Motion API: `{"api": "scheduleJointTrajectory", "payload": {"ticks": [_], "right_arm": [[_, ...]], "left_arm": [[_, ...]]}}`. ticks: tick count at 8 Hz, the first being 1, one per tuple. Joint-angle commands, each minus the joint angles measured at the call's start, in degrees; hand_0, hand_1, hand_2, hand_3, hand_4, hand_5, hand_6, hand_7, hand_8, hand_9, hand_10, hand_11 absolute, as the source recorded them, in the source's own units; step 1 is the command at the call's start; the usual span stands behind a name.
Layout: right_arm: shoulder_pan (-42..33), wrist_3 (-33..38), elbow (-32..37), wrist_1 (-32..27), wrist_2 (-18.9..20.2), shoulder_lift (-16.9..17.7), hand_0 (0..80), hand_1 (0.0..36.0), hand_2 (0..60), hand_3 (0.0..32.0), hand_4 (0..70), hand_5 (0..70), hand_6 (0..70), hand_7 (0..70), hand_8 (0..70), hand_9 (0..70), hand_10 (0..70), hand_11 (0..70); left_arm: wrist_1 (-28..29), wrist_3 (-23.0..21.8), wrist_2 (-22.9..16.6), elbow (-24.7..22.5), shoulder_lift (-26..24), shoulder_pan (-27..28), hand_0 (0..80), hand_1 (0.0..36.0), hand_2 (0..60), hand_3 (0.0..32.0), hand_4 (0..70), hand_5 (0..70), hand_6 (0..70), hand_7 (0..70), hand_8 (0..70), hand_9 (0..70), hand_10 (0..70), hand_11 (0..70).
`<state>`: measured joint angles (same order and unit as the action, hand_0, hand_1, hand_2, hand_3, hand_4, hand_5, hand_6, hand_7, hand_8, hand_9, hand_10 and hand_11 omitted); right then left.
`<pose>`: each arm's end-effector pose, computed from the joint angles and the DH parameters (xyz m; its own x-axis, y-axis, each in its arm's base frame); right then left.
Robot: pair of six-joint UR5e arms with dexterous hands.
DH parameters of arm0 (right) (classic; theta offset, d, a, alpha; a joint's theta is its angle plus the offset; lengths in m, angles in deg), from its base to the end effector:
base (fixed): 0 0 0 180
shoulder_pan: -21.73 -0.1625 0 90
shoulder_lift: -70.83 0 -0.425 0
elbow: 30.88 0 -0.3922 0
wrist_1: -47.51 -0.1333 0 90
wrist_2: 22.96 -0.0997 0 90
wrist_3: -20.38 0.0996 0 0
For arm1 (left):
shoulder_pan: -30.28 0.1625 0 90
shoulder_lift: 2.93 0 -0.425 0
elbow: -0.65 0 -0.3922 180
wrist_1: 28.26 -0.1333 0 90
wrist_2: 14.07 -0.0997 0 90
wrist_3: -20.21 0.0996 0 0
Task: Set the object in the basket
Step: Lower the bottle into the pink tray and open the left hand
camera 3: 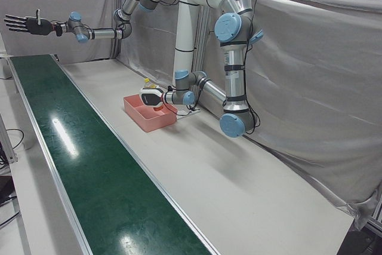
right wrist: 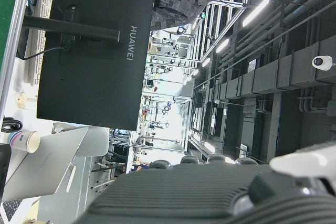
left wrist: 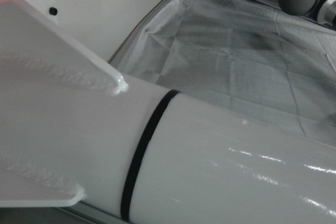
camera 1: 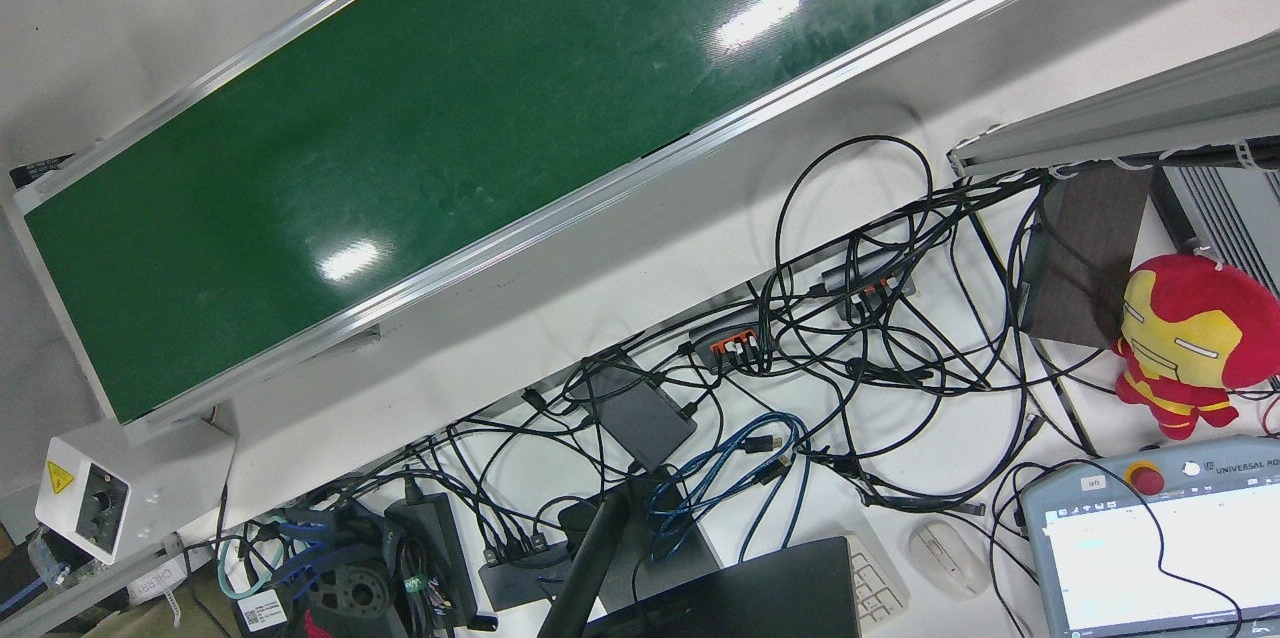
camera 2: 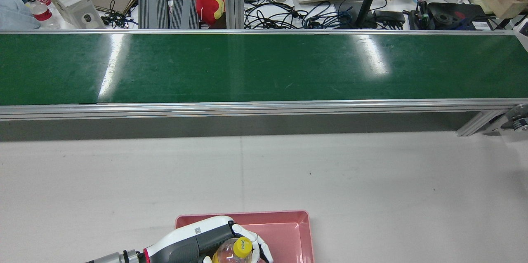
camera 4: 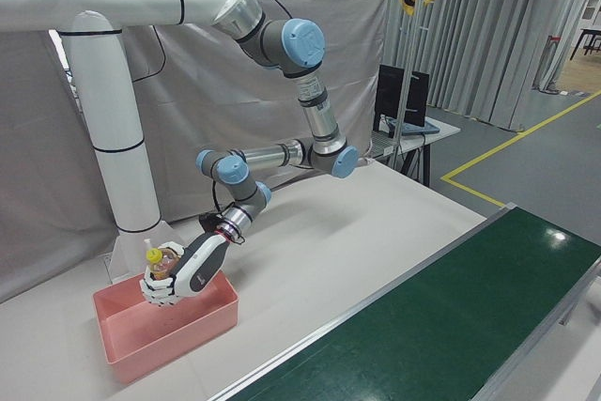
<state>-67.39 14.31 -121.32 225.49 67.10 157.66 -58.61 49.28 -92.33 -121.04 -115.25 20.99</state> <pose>0.1251 -0.5258 0.6516 -0.9944 0.0059 0.1053 -0.1042 0.0993 -0.9896 0.4896 -0.2357 0.2905 -0.4913 -0.7867 -0.3737 -0.1800 0.5115 -0.8402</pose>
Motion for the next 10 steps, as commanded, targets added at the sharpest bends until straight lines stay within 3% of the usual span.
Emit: {"api": "scheduleJointTrajectory", "payload": {"ticks": [1,2,4,5,6,8,10], "right_arm": [[0.0,0.0,0.0,0.0,0.02,0.0,0.0,0.0,0.0,0.0,0.0,0.0,0.0,0.0,0.0,0.0,0.0,0.0],[0.0,0.0,0.0,0.0,0.02,0.0,0.0,0.0,0.0,0.0,0.0,0.0,0.0,0.0,0.0,0.0,0.0,0.0],[0.0,0.0,0.0,0.0,0.02,0.0,0.0,0.0,0.0,0.0,0.0,0.0,0.0,0.0,0.0,0.0,0.0,0.0],[0.0,0.0,0.0,0.0,0.02,0.0,0.0,0.0,0.0,0.0,0.0,0.0,0.0,0.0,0.0,0.0,0.0,0.0],[0.0,0.0,0.0,0.0,-0.07,0.0,0.0,0.0,0.0,0.0,0.0,0.0,0.0,0.0,0.0,0.0,0.0,0.0],[0.0,0.0,0.0,0.0,-0.07,0.0,0.0,0.0,0.0,0.0,0.0,0.0,0.0,0.0,0.0,0.0,0.0,0.0],[0.0,0.0,0.0,0.0,0.02,0.0,0.0,0.0,0.0,0.0,0.0,0.0,0.0,0.0,0.0,0.0,0.0,0.0]], "left_arm": [[3.88,-0.25,0.04,-0.12,3.33,0.33,46.0,36.0,60.0,0.2,2.7,38.2,0.0,2.3,15.2,19.0,10.1,17.5],[4.5,-0.51,0.04,-0.13,3.33,0.33,45.9,36.0,60.0,3.2,3.1,23.5,0.0,0.3,9.4,10.8,5.7,11.2],[5.03,-0.6,-0.14,-0.48,3.33,0.07,51.2,33.9,60.0,5.4,1.2,19.6,0.0,0.0,5.4,5.6,3.2,7.6],[5.12,-0.69,-0.23,-0.65,3.25,-0.02,80.0,9.9,0.0,5.6,0.6,20.2,0.0,0.0,5.0,5.2,2.6,6.5],[5.56,-0.77,-0.23,-0.74,3.25,-0.28,80.0,7.1,0.0,5.8,0.2,18.9,0.0,0.0,4.2,4.1,1.6,4.9],[6.0,-0.69,-0.23,-0.65,3.25,-0.46,52.6,0.0,0.0,8.8,0.0,13.1,0.0,0.0,2.7,2.6,0.5,1.9],[6.0,-0.69,-0.23,-0.65,3.25,-0.55,47.6,0.0,0.0,10.4,0.0,6.1,0.0,0.0,3.0,3.5,0.7,1.6]]}}
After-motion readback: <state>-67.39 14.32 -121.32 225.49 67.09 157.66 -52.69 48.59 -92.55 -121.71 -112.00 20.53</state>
